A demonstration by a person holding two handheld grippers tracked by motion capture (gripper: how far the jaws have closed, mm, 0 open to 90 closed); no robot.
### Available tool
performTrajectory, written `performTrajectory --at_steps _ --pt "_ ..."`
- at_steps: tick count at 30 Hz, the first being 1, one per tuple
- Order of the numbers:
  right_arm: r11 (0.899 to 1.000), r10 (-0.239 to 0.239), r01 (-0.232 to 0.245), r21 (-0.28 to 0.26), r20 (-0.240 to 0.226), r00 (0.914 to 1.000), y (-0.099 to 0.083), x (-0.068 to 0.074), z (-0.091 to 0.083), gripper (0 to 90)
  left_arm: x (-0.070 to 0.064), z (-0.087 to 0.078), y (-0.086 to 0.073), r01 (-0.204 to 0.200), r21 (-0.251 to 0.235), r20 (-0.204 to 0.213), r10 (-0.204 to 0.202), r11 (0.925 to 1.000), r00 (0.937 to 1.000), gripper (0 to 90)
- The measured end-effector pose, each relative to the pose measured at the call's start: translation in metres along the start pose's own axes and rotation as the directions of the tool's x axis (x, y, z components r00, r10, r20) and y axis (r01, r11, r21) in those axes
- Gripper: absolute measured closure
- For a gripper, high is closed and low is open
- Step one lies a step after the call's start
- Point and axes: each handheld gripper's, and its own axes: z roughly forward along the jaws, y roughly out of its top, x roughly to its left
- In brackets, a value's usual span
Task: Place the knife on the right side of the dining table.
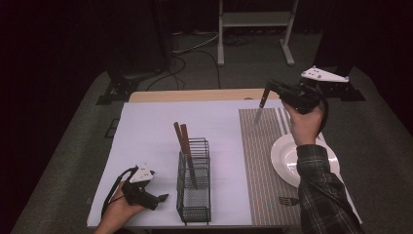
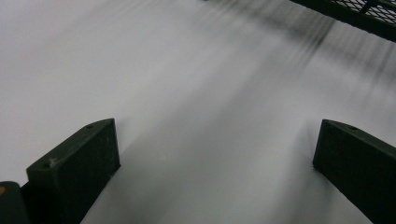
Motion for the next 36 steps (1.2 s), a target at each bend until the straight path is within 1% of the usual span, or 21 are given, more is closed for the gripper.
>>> performTrajectory --at_steps 4,6,9,16,19,25,31,36 --pt "1.0 0.007 -0.007 0.007 0.042 0.9991 -0.009 -0.012 0.002 80.2 0.0 0.0 0.0 -0.001 0.0 0.0 0.001 1.0 1.0 0.0" --pt "1.0 0.014 -0.014 0.004 0.055 0.9984 -0.014 -0.018 0.004 80.1 0.0 0.0 0.0 -0.002 0.001 0.0 0.002 1.0 1.0 0.0" --pt "1.0 0.023 -0.024 0.007 0.084 0.9962 -0.02 -0.026 0.006 80.1 0.0 0.0 0.0 -0.003 0.002 0.0 0.003 1.0 1.0 0.0" --pt "0.999 0.034 -0.036 0.012 0.139 0.9897 -0.03 -0.04 0.011 80.1 0.0 0.0 0.0 -0.002 0.002 0.0 0.002 1.0 1.0 0.0" --pt "0.999 0.043 -0.046 0.012 0.156 0.9868 -0.035 -0.045 0.013 80.1 0.0 0.0 0.0 -0.004 0.003 -0.001 0.004 1.0 1.0 0.0" --pt "0.997 0.068 -0.072 0.016 0.172 0.9827 -0.044 -0.053 0.017 80.1 0.0 0.0 0.0 -0.003 0.002 0.0 0.003 1.0 1.0 0.0" --pt "0.996 0.076 -0.081 0.025 0.182 0.9804 -0.052 -0.055 0.02 80.1 0.0 0.0 0.0 -0.003 0.003 0.0 0.003 1.0 1.0 0.0" --pt "0.996 0.083 -0.089 0.022 0.183 0.9795 -0.053 -0.057 0.018 79.7 0.0 0.0 0.0 -0.003 0.003 0.0 0.003 1.0 1.0 0.0"
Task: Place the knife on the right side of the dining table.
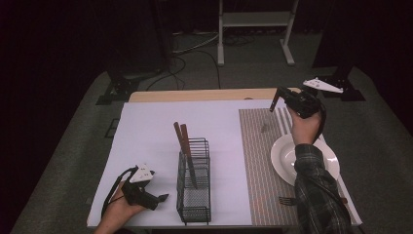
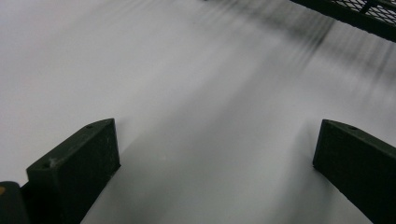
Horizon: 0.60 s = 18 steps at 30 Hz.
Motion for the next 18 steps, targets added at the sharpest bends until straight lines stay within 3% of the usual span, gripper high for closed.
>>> performTrajectory --at_steps 18 --pt "1.0 0.02 -0.02 0.004 0.038 0.9991 -0.008 -0.021 -0.015 75.3 0.0 0.0 0.0 0.0 0.0 0.0 0.0 1.0 1.0 0.0"
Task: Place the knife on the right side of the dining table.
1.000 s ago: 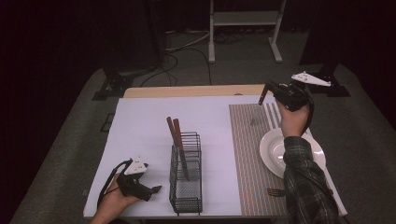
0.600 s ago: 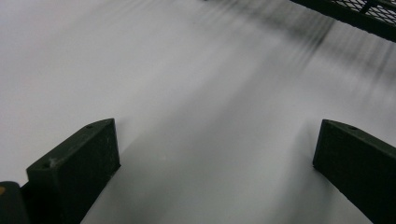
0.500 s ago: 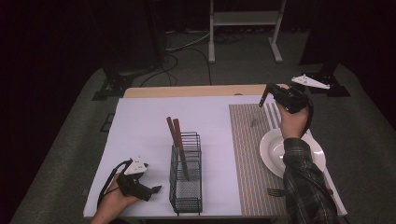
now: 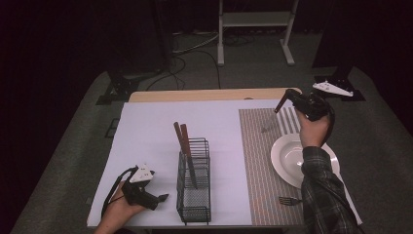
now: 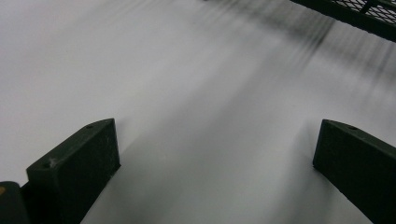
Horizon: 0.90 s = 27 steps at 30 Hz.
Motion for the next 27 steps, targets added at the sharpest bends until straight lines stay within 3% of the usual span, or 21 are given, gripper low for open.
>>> performTrajectory --at_steps 6,17,27 --pt "1.0 0.0 0.0 0.003 0.004 1.0 -0.002 -0.006 -0.002 71.6 0.0 0.0 0.0 0.001 -0.001 0.0 -0.001 1.0 1.0 0.0" --pt "1.0 -0.014 0.013 0.023 0.028 0.9995 -0.005 -0.014 -0.002 56.9 0.0 0.0 0.0 0.0 0.0 0.0 0.0 1.0 1.0 0.0" --pt "0.999 -0.017 0.016 0.027 0.045 0.9989 -0.012 -0.023 -0.007 53.7 0.0 0.0 0.0 0.0 -0.001 0.0 0.0 1.0 1.0 0.0"
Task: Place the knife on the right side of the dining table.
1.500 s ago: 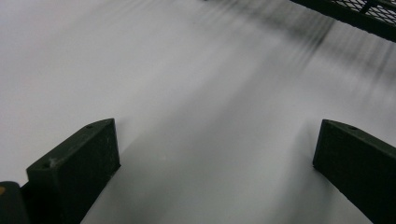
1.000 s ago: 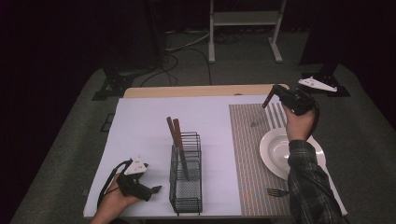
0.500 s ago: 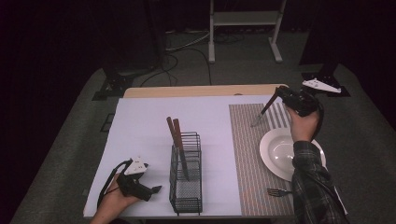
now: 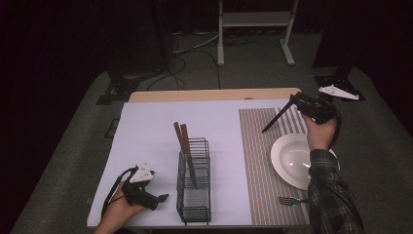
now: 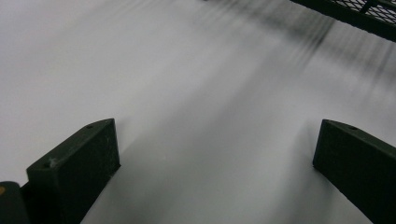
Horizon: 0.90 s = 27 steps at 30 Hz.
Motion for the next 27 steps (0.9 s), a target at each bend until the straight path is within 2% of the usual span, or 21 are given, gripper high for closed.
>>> performTrajectory --at_steps 11,27 --pt "1.0 -0.015 0.015 0.027 0.019 0.9997 -0.005 -0.009 -0.001 46.5 0.0 0.0 0.0 0.0 0.0 0.0 0.0 1.0 1.0 0.0" --pt "0.999 -0.001 -0.002 0.05 0.05 0.9988 -0.018 -0.022 -0.007 44.6 0.0 0.0 0.0 -0.001 0.002 0.0 0.001 1.0 1.0 0.0"
